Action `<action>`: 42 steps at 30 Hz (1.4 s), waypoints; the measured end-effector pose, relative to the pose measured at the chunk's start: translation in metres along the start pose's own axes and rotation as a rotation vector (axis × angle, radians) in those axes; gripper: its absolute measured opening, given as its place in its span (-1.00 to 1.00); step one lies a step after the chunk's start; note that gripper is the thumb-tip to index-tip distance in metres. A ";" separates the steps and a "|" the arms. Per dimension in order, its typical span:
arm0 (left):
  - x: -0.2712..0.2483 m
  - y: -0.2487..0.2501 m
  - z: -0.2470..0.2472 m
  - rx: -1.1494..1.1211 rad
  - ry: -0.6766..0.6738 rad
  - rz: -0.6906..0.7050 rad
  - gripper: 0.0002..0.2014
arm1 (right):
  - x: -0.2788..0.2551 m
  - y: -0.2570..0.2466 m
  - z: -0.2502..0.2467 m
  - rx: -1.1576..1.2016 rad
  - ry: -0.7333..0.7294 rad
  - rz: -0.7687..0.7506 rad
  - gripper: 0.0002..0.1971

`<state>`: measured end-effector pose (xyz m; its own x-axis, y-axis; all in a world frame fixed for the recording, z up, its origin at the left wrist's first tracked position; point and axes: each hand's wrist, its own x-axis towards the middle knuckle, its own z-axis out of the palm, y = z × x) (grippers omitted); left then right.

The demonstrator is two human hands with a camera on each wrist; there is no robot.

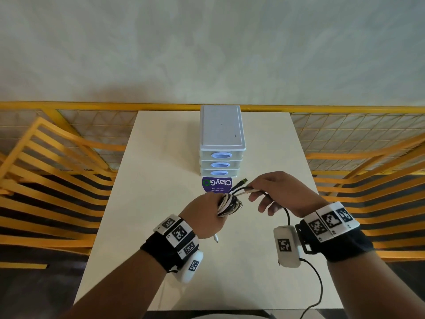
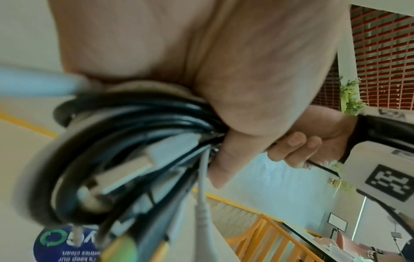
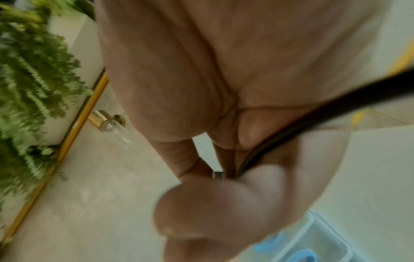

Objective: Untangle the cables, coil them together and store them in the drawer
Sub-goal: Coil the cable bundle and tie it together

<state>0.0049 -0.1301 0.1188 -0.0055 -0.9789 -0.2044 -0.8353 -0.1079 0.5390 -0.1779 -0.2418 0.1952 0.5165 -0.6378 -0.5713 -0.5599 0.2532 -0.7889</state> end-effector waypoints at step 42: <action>0.028 -0.013 -0.004 -1.570 0.029 -0.505 -0.72 | 0.028 0.047 0.088 -0.045 0.015 -0.072 -0.52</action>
<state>0.0182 -0.1572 0.1093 0.1020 -0.7930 -0.6007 0.5887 -0.4386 0.6790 -0.1329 -0.1843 0.1223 0.5468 -0.6643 -0.5096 -0.5502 0.1737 -0.8167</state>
